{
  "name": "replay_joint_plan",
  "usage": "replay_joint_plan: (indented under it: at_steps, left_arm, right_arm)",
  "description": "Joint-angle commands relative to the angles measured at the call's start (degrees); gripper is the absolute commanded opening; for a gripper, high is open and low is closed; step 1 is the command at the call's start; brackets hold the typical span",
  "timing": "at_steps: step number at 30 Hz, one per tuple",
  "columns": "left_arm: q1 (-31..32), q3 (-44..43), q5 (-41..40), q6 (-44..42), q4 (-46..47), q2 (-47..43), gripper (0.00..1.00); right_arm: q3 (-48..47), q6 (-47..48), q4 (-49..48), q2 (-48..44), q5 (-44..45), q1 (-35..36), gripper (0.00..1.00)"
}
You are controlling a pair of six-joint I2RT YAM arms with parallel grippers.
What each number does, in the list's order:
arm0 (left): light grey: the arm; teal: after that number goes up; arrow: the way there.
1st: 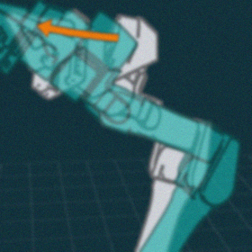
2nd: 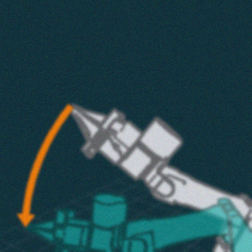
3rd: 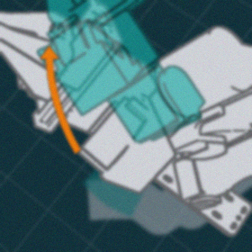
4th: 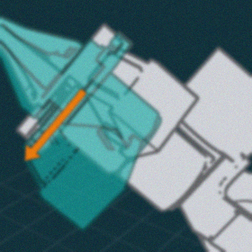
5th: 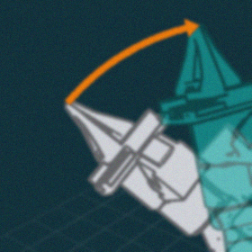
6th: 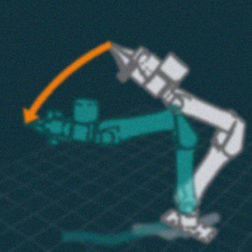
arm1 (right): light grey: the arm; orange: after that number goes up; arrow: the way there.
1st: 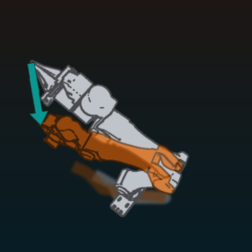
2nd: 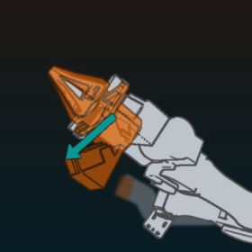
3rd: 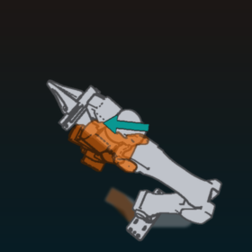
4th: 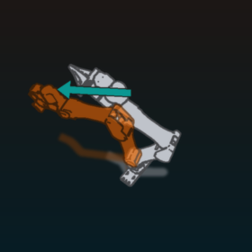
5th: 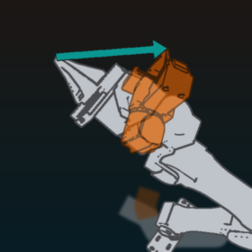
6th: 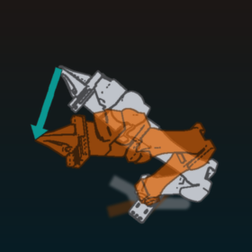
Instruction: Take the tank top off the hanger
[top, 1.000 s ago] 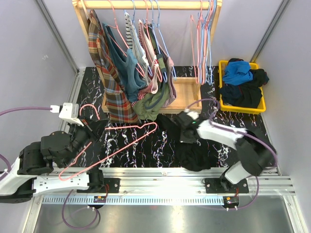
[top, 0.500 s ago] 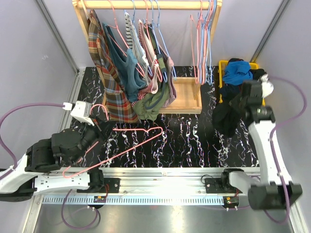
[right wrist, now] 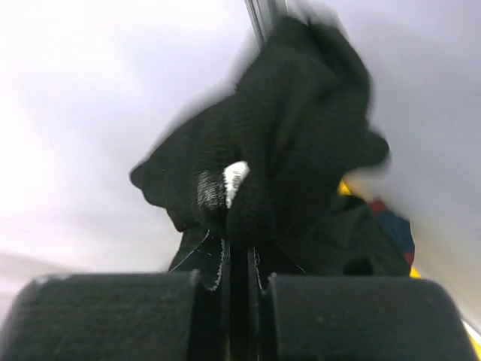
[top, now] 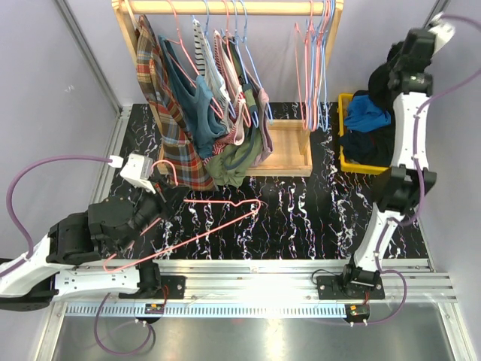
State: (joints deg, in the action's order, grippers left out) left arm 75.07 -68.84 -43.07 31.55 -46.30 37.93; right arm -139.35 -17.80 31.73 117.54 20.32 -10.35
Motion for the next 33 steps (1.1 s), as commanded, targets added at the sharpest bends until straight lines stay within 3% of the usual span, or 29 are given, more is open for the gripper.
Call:
replay_joint_plan:
  at_steps: [1, 5, 9, 12, 13, 14, 17, 22, 26, 28, 31, 33]
  left_arm:
    - [-0.1, 0.5, 1.0, 0.2, 4.2, -0.8, 0.00]
    - [-0.1, 1.3, 0.6, 0.2, 4.5, -1.6, 0.00]
    - [0.0, 1.2, 0.4, 0.4, 3.8, -2.2, 0.00]
    - [-0.1, 1.4, 0.4, 0.4, 3.4, -2.7, 0.00]
    - [-0.1, 1.5, 0.7, 0.4, 3.2, -2.9, 0.00]
    - [-0.1, 1.6, 0.6, 0.3, 3.2, -2.7, 0.00]
    - [0.0, 1.7, 1.1, 0.1, 3.1, -3.0, 0.00]
    - [-0.1, 1.2, 1.1, -0.8, 3.0, -3.7, 0.00]
    - [-0.1, -0.4, 4.0, -1.8, 1.4, -3.6, 0.00]
    - [-0.1, -1.0, 5.7, -2.1, 0.1, -3.5, 0.00]
    - [-0.1, -1.0, 8.9, -2.0, -0.7, -4.4, 0.00]
    - [-0.1, -0.4, 10.8, -2.1, -0.7, -5.1, 0.00]
  right_arm:
    - [4.9, 1.8, 4.7, 7.5, -0.1, -1.4, 0.00]
    - [17.7, -6.4, 7.5, 11.2, -2.0, -1.5, 0.00]
    - [31.4, -10.3, 3.4, 10.2, -5.5, -1.5, 0.00]
    - [26.5, -9.3, 6.2, 12.3, -7.1, -1.7, 0.02]
    - [23.6, -8.6, 8.8, 13.0, -7.0, -1.8, 0.07]
    - [20.7, -8.0, 12.6, 13.3, -7.3, -1.8, 0.29]
    - [13.5, -6.3, 13.9, 10.4, -7.9, -1.9, 0.66]
    - [7.6, -7.2, 15.2, -2.7, -3.9, -2.0, 0.99]
    - [8.9, -9.7, 21.2, -14.2, 3.5, -2.0, 1.00]
    - [15.9, -9.5, 20.7, -24.2, 2.8, -2.0, 1.00]
    - [28.5, -7.6, 17.8, -40.2, -3.9, -2.0, 1.00]
    - [34.6, -6.1, 17.6, -51.0, -13.6, -2.0, 1.00]
